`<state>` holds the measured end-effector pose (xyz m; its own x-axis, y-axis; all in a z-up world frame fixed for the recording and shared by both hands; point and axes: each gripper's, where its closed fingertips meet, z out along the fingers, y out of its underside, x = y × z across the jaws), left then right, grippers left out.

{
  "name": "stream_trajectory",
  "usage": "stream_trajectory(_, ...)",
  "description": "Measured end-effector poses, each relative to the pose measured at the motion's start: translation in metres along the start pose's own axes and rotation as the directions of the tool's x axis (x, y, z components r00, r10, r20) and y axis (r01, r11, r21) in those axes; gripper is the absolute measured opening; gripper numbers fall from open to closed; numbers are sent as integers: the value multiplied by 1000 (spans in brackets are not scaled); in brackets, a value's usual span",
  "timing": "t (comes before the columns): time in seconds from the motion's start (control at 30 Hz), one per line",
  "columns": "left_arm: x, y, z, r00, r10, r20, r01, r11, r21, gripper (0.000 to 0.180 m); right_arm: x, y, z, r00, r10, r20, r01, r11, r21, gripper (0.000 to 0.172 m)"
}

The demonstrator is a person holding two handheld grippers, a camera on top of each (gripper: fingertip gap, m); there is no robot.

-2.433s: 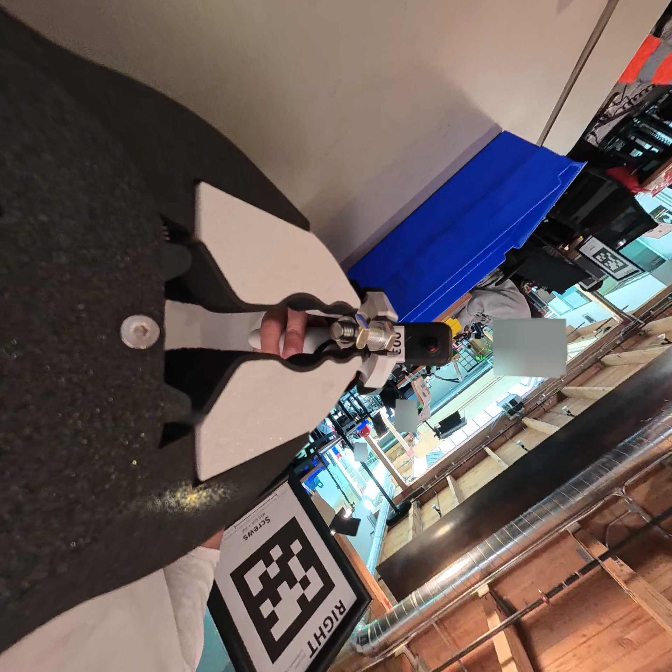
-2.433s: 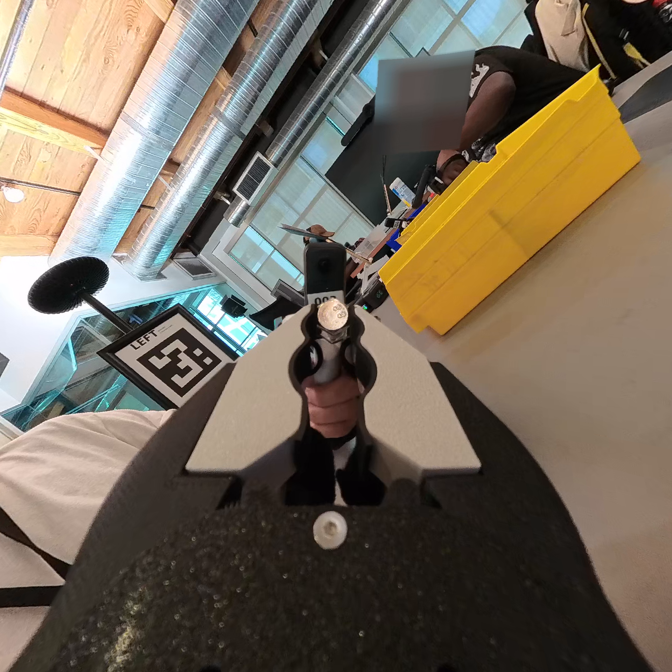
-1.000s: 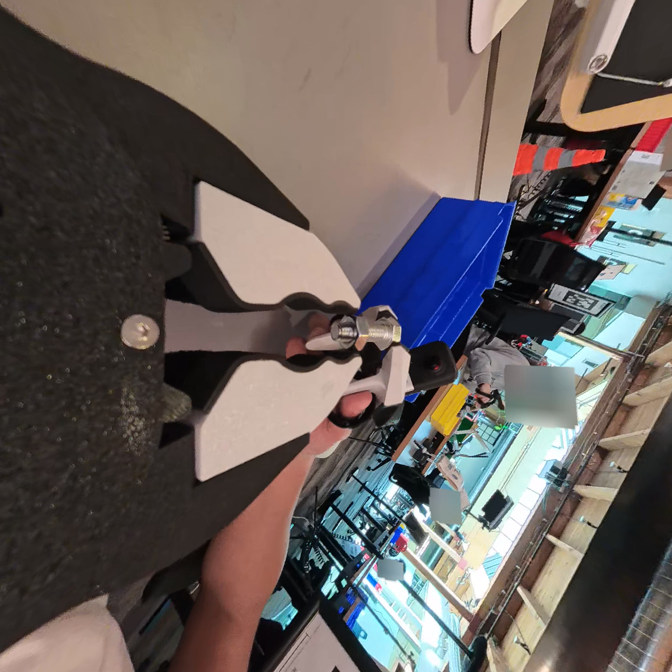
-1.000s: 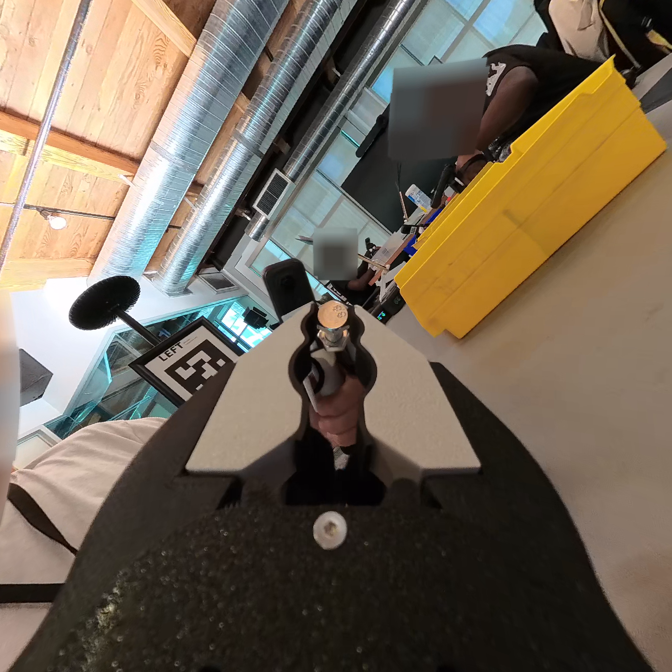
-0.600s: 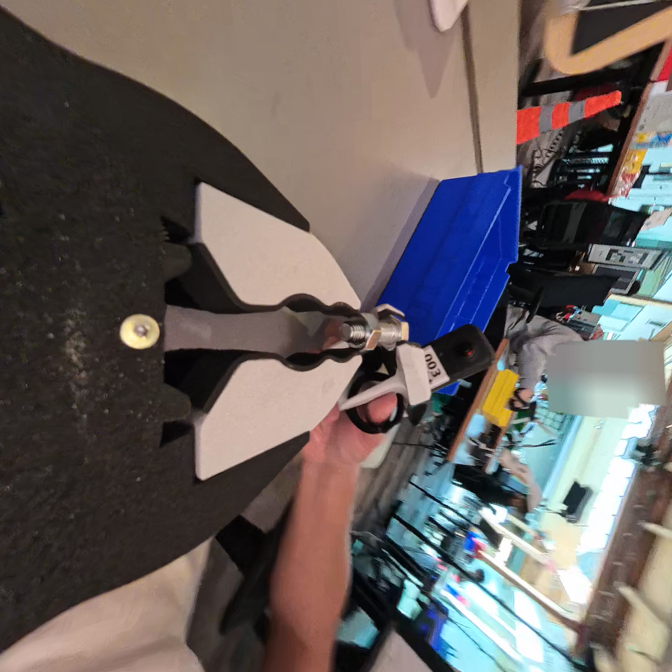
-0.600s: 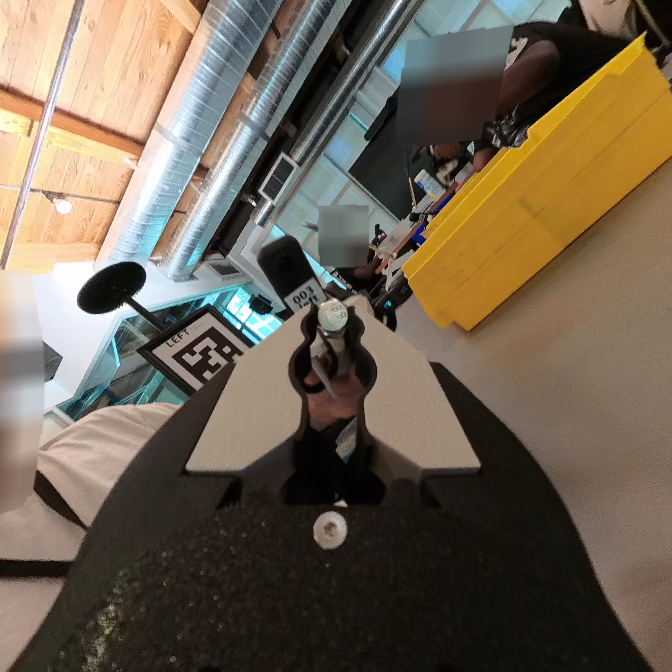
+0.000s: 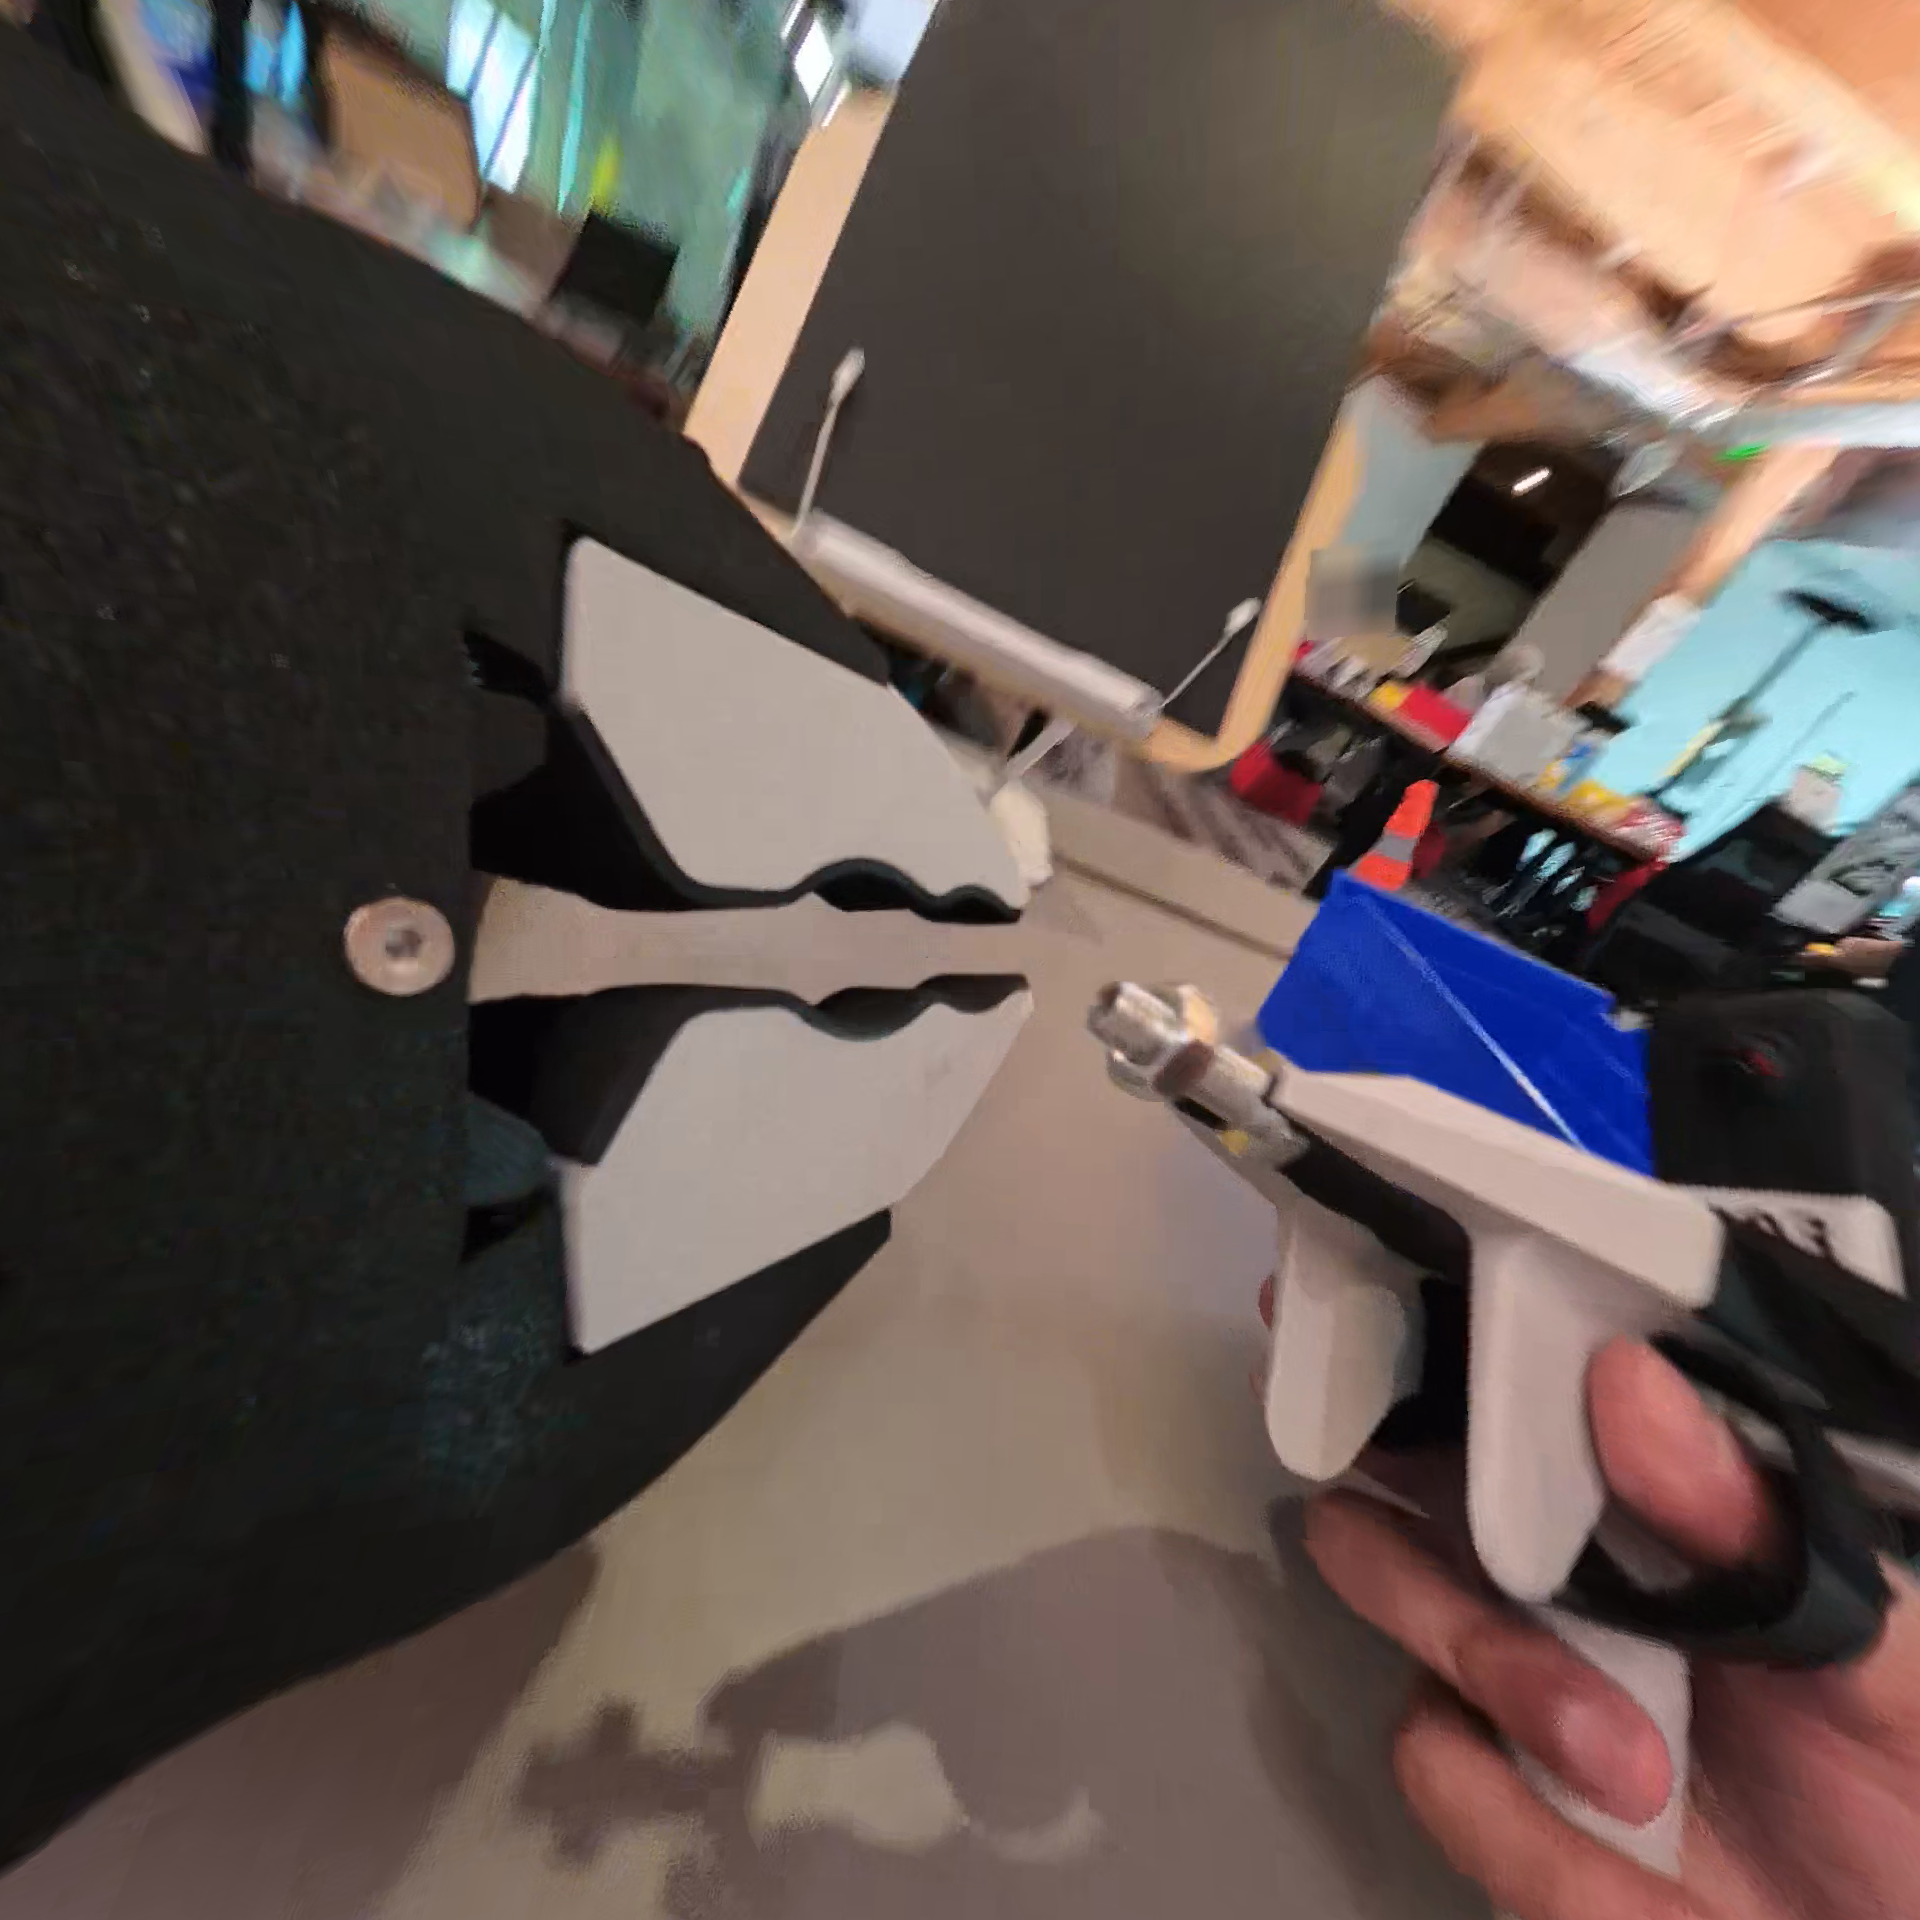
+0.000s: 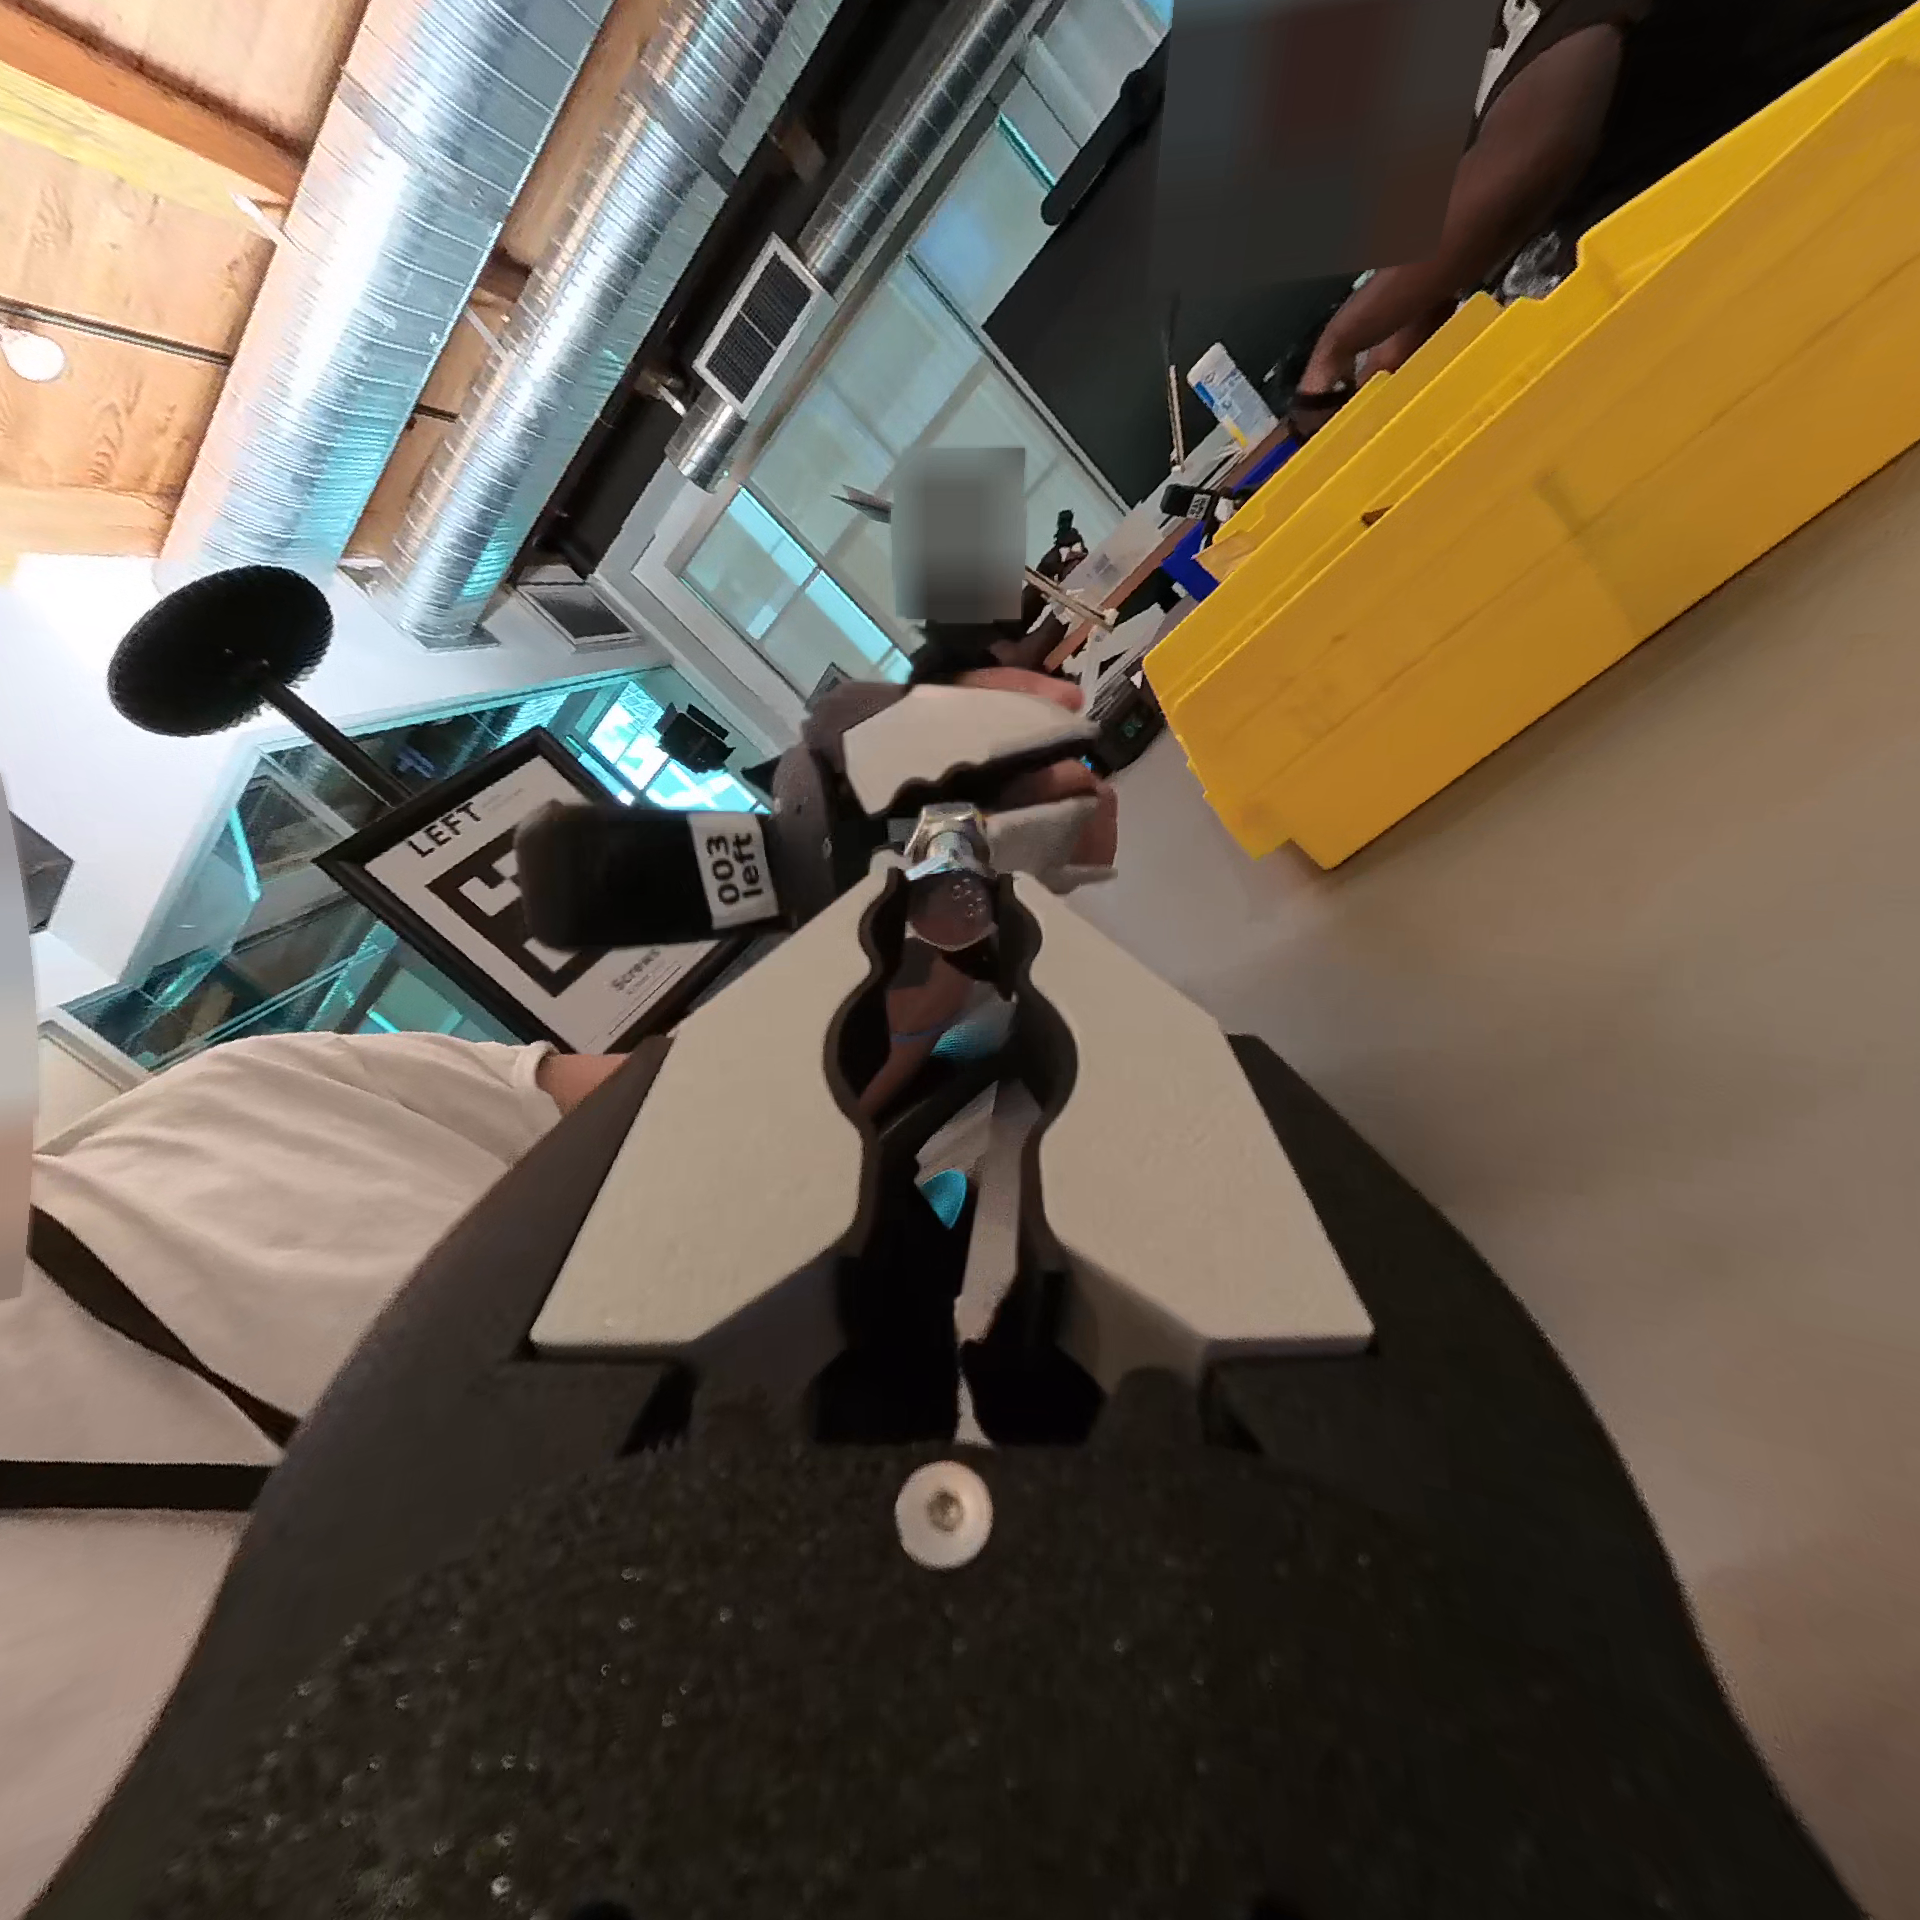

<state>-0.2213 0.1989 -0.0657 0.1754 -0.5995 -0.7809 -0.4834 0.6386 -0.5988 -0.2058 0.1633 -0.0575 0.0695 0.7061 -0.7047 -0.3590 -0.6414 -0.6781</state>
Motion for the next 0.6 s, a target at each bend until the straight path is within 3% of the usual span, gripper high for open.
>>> stream_trajectory(0.07, 5, 9, 5, 968, -239, -79, 235, 971, -50, 18, 2, -5, -2, 1000, -9, -13, 9, 1000, 23, 17)
stream_trajectory(0.1, 12, 8, 5, 911, -383, -152, 378, 924, -62, 24, 3, -6, -4, 1000, -16, -24, 17, 999, 31, 17)
stream_trajectory(0.13, 16, 4, 5, 821, -526, -222, 525, 848, -72, 26, 5, -8, -5, 999, -28, -40, 29, 999, 36, 16)
stream_trajectory(0.2, 20, -10, 3, 560, -744, -365, 770, 629, -102, 33, 8, -8, -7, 996, -53, -68, 55, 998, 21, 17)
stream_trajectory(0.27, 16, -20, 0, 301, -837, -457, 904, 403, -141, 32, 9, -6, -7, 994, -74, -83, 75, 997, 2, 17)
stream_trajectory(0.33, 12, -23, 0, 127, -858, -497, 953, 244, -178, 29, 9, -5, -6, 993, -80, -85, 80, 997, -3, 17)
stream_trajectory(0.4, 13, -23, -1, 55, -857, -513, 960, 186, -208, 29, 10, -4, -5, 993, -81, -87, 81, 997, -5, 17)
stream_trajectory(0.6, 26, -26, 0, -69, -846, -528, 943, 118, -312, 30, 12, 0, -1, 989, -104, -104, 102, 994, -30, 17)
